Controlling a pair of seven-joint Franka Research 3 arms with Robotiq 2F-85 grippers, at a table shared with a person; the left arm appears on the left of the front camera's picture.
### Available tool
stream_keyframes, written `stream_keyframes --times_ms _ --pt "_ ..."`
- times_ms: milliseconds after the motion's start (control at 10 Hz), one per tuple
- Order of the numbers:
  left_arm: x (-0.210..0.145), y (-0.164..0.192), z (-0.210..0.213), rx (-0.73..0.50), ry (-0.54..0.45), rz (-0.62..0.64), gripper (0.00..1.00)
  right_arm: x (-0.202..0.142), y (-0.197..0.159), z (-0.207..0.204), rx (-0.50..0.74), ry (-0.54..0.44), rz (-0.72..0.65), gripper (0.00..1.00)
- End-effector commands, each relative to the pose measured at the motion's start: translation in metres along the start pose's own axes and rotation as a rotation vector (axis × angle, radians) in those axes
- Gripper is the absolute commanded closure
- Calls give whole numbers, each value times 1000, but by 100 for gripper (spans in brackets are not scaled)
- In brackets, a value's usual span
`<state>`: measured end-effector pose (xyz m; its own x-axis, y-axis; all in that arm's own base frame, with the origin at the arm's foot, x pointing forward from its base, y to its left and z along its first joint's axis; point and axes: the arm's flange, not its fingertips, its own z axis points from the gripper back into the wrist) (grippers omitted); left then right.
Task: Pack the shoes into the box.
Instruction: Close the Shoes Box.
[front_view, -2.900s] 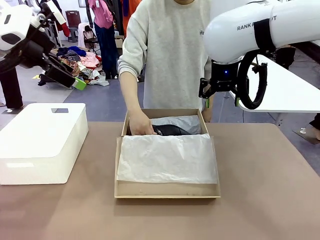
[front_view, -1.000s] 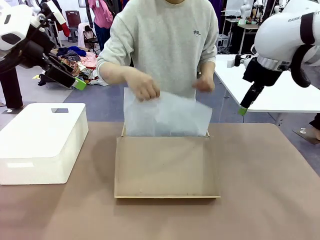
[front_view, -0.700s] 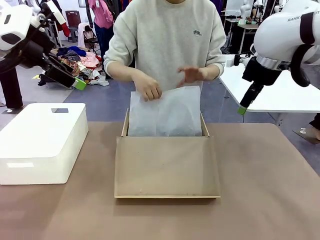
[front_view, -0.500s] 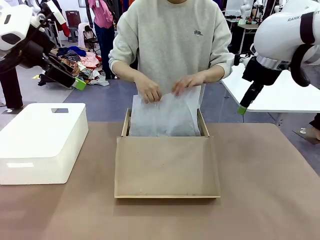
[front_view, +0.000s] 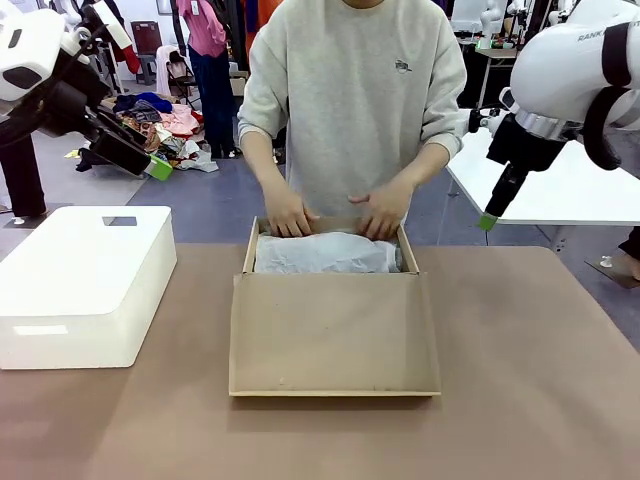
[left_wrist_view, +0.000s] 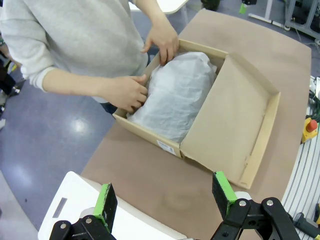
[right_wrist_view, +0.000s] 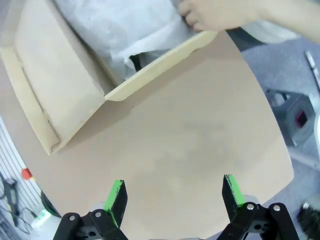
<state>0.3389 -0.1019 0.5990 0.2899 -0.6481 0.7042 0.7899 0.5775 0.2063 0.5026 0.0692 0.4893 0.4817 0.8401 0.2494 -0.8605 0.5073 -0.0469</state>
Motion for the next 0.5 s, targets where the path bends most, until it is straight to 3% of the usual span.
stream_keyframes --times_ms 0,300,400 --pt "0 0 1 -9 -5 -1 0 -14 -14 -3 112 -63 203 0" --pt "0 0 1 -9 -5 -1 0 -22 -22 -5 229 -135 401 2" --pt "0 0 1 -9 -5 -1 0 -25 -25 -3 285 -173 451 21"
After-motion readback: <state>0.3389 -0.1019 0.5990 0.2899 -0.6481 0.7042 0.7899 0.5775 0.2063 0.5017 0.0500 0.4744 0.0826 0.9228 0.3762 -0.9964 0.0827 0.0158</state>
